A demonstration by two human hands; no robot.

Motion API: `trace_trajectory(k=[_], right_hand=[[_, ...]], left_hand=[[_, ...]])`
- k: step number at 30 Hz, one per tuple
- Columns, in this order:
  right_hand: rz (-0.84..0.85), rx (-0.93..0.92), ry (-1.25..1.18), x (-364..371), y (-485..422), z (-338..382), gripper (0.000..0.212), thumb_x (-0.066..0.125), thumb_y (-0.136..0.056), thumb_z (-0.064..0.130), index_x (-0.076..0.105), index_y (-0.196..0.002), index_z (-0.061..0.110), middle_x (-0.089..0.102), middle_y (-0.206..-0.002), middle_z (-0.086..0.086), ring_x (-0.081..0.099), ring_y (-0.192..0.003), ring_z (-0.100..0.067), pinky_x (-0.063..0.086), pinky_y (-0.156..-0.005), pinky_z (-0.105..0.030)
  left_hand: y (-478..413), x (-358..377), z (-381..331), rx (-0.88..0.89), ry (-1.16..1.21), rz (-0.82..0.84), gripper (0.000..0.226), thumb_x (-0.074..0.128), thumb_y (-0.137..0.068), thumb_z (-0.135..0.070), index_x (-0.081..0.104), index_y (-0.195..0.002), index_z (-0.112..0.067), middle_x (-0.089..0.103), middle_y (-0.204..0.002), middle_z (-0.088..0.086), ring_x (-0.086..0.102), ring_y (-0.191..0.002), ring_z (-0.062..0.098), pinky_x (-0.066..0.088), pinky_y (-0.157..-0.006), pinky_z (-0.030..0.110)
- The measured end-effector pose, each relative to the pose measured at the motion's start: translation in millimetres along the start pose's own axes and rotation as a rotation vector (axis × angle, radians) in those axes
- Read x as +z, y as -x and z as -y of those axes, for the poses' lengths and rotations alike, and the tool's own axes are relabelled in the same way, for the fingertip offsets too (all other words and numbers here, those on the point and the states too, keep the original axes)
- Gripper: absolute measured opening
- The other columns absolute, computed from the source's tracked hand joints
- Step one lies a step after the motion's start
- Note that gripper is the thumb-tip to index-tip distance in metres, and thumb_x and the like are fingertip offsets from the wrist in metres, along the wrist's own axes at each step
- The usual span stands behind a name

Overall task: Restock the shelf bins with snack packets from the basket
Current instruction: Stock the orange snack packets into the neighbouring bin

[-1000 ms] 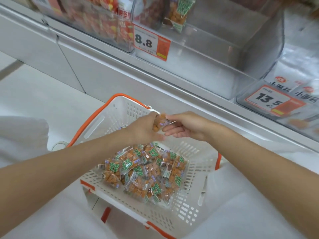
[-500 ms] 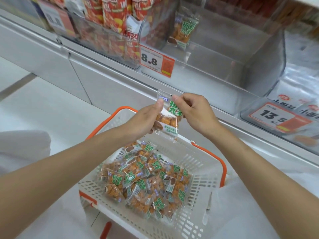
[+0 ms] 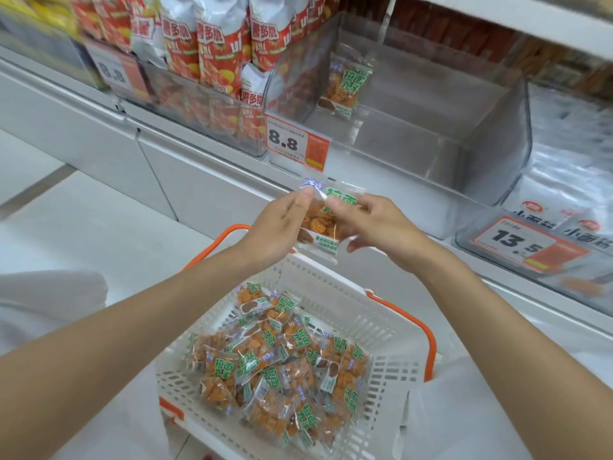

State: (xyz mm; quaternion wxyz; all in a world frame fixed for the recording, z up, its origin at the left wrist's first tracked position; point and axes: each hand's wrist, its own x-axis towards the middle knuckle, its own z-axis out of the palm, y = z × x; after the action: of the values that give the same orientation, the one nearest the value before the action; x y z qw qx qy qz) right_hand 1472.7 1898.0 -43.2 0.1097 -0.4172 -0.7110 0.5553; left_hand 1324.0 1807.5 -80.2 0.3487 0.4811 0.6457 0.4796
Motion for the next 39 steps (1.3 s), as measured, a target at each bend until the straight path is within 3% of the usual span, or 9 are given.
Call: trace_trajectory(k=[5,9,13,16,22,25,29,34,39], right_hand=[[-0.005,-0.137,-0.076,-21.7,-5.9,26.8,0.031,0.075,-0.082,0.014,0.065,-0.111,0.009,0.074,-0.097,-0.008,0.067,-0.078,-0.014,0.057,-0.066,-0.026],[-0.068,-0.217,-0.183,-49.6,-31.0,60.2,0.028,0.073,-0.084,0.014,0.066,-0.110,0.007,0.069,-0.093,-0.005,0.064,-0.079,-0.016,0.058,-0.067,-0.028],[-0.230,-0.266,-0.089,-73.6,-75.5,81.0,0.013,0.074,-0.084,0.016,0.067,-0.095,0.014,0.070,-0.095,-0.011,0.067,-0.084,-0.024,0.060,-0.067,-0.032],[-0.316,-0.200,0.037,-81.9,-122.6,75.8,0.016,0.078,-0.081,0.019,0.067,-0.094,0.019,0.072,-0.103,-0.009,0.069,-0.086,-0.021,0.060,-0.076,-0.035],[-0.386,-0.014,0.213,-75.2,-203.2,47.7,0.053,0.083,-0.070,0.040,0.068,-0.100,-0.001,0.073,-0.095,-0.015,0.071,-0.085,-0.027,0.058,-0.081,-0.048],[-0.387,-0.009,0.295,-75.5,-221.6,43.0,0.068,0.076,-0.059,0.062,0.069,-0.086,0.001,0.072,-0.077,-0.010,0.072,-0.076,-0.026,0.059,-0.074,-0.044],[-0.403,-0.022,0.330,-72.6,-227.7,43.9,0.051,0.076,-0.072,0.056,0.064,-0.073,0.007,0.059,-0.060,-0.003,0.059,-0.060,-0.019,0.044,-0.054,-0.031],[-0.423,-0.039,0.266,-67.4,-231.7,40.3,0.031,0.076,-0.080,0.043,0.061,-0.076,0.016,0.060,-0.071,-0.001,0.055,-0.065,-0.017,0.036,-0.048,-0.026],[-0.428,-0.037,0.276,-63.1,-234.0,40.0,0.038,0.075,-0.081,0.042,0.068,-0.101,0.011,0.061,-0.086,-0.002,0.056,-0.079,-0.019,0.035,-0.063,-0.026]], left_hand=[[-37.8,-18.1,-45.0,0.223,-0.136,-0.003,0.042,0.033,-0.104,-0.039,0.065,-0.097,-0.013,0.068,-0.090,0.003,0.064,-0.084,0.010,0.052,-0.077,0.030],[-91.7,-31.7,-89.4,0.350,-0.212,-0.070,0.043,0.041,-0.103,-0.031,0.061,-0.091,0.004,0.059,-0.078,0.010,0.060,-0.063,0.002,0.043,-0.052,0.016],[-152.3,-43.3,-97.8,0.370,-0.329,-0.164,0.044,0.047,-0.100,-0.037,0.054,-0.070,-0.005,0.047,-0.065,0.003,0.047,-0.056,0.007,0.037,-0.057,0.024],[-191.7,-44.8,-83.6,0.275,-0.327,-0.156,0.038,0.052,-0.098,-0.037,0.071,-0.095,-0.005,0.071,-0.090,0.010,0.066,-0.084,0.023,0.051,-0.078,0.038],[-236.4,-28.8,-49.7,0.041,-0.385,-0.045,0.032,0.048,-0.101,-0.023,0.059,-0.123,-0.003,0.063,-0.116,0.016,0.058,-0.101,0.028,0.040,-0.076,0.026],[-247.8,-26.8,-41.2,-0.012,-0.432,-0.050,0.036,0.046,-0.101,-0.020,0.051,-0.131,-0.001,0.056,-0.130,0.018,0.055,-0.116,0.033,0.045,-0.095,0.034],[-253.2,-31.3,-32.2,-0.040,-0.416,-0.020,0.043,0.044,-0.101,-0.016,0.038,-0.142,-0.005,0.046,-0.142,0.019,0.048,-0.126,0.034,0.042,-0.105,0.041],[-254.6,-30.4,-28.2,-0.075,-0.327,0.027,0.054,0.040,-0.103,-0.012,0.018,-0.152,-0.013,0.038,-0.148,0.013,0.038,-0.134,0.026,0.032,-0.094,0.016],[-251.9,-30.2,-28.2,-0.097,-0.403,0.037,0.063,0.040,-0.103,-0.012,0.003,-0.154,-0.009,0.034,-0.150,0.021,0.033,-0.138,0.032,0.032,-0.111,0.032]])
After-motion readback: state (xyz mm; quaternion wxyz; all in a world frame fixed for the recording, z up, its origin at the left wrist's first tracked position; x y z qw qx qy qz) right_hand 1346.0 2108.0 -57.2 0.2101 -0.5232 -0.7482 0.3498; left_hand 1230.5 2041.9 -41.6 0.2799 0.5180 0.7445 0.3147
